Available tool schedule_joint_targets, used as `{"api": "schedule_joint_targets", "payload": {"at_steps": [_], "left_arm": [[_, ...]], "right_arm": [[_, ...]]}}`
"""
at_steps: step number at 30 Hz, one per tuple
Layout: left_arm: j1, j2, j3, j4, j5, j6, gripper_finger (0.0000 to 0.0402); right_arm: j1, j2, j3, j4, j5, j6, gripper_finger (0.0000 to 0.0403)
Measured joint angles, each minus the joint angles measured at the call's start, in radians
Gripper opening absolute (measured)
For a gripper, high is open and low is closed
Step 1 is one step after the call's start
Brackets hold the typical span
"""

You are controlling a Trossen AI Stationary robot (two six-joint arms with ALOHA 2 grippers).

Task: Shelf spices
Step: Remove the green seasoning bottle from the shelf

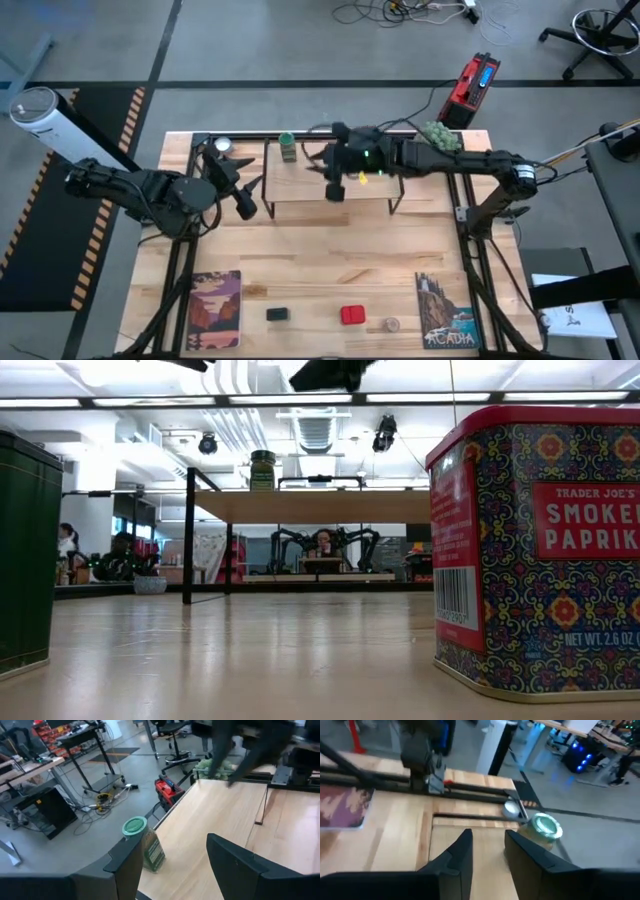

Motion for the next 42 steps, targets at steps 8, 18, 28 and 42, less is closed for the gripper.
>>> {"api": "schedule_joint_targets", "payload": {"at_steps": [8,18,28,42], "left_arm": [[0.128,-0.001,-0.024,-0.012,0.090,0.017,0.0207],[0.473,-0.016,-0.122,0.097,0.467,0.157,0.0213],[0.783,-0.006,-0.145,0.206,0.904,0.258,0.0230],[0.865,0.115,-0.141,0.228,1.059,0.329,0.0276]], "right_arm": [[-0.109,0.034,0.000,-0.016,-0.057,0.021,0.0120],[-0.201,0.087,0.000,-0.010,-0.206,-0.002,0.0169],[-0.297,0.109,0.000,-0.003,-0.364,-0.071,0.0200],[-0.388,0.187,0.000,0.106,-0.512,-0.016,0.0256]]}}
